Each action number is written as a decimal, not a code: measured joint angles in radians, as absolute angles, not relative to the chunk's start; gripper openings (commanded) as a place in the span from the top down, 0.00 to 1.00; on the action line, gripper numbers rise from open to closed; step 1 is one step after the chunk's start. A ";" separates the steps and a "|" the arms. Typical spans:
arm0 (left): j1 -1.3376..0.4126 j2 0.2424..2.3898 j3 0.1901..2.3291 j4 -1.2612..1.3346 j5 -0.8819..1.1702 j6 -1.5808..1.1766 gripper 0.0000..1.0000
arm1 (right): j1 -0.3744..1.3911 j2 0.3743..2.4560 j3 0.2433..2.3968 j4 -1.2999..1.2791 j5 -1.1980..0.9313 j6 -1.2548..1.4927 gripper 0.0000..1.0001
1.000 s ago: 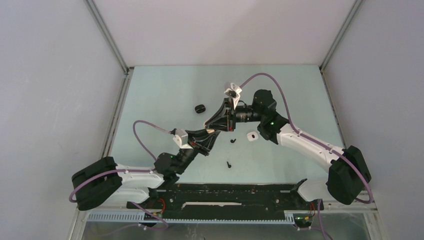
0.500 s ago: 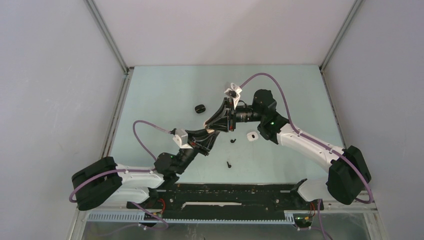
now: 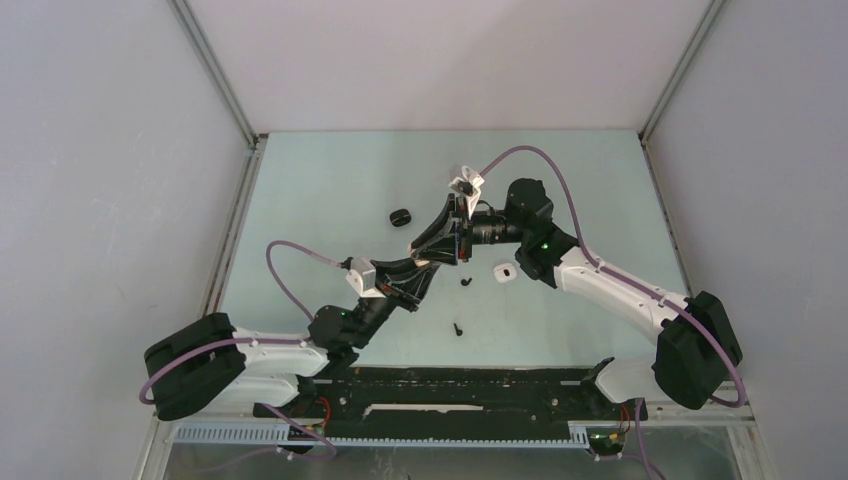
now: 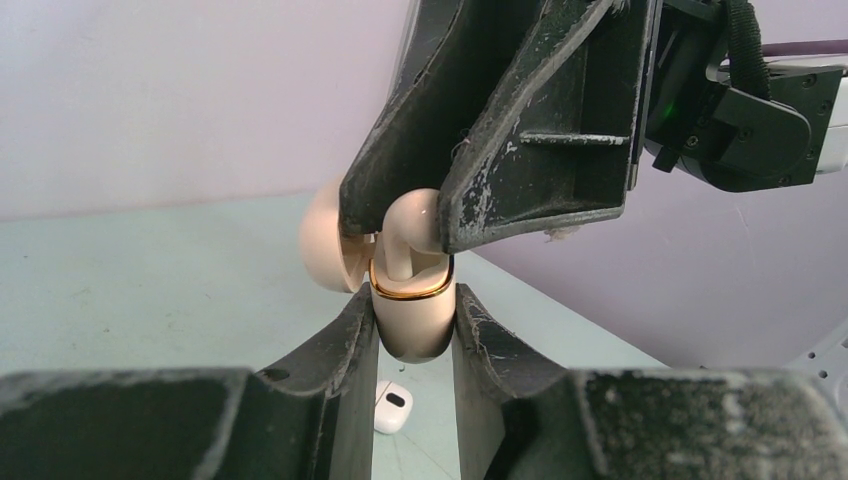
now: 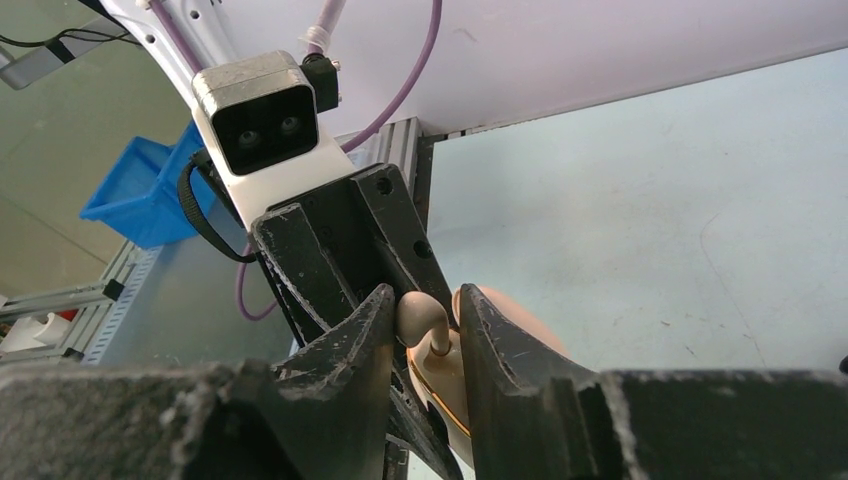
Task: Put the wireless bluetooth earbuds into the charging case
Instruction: Place the earbud in the charging case.
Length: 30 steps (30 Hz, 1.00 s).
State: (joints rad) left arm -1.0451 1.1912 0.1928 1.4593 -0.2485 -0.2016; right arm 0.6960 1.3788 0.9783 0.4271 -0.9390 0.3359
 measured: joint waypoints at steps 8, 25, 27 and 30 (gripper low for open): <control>-1.045 1.198 0.193 1.484 -0.239 -0.202 1.00 | 0.678 1.379 0.978 0.456 -0.974 0.359 0.62; -1.045 1.222 0.193 1.510 -0.231 -0.209 1.00 | 0.636 1.377 1.018 0.493 -1.076 0.442 0.53; -1.045 1.227 0.193 1.510 -0.229 -0.208 1.00 | 0.618 1.376 1.043 0.485 -1.080 0.443 0.48; -1.045 1.230 0.193 1.509 -0.219 -0.206 1.00 | 0.580 1.364 1.098 0.411 -1.084 0.403 0.28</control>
State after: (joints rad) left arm -1.0451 1.2297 0.1928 1.5089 -0.2192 -0.2058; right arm 0.5804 1.3643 1.0985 0.4114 -1.0843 0.4026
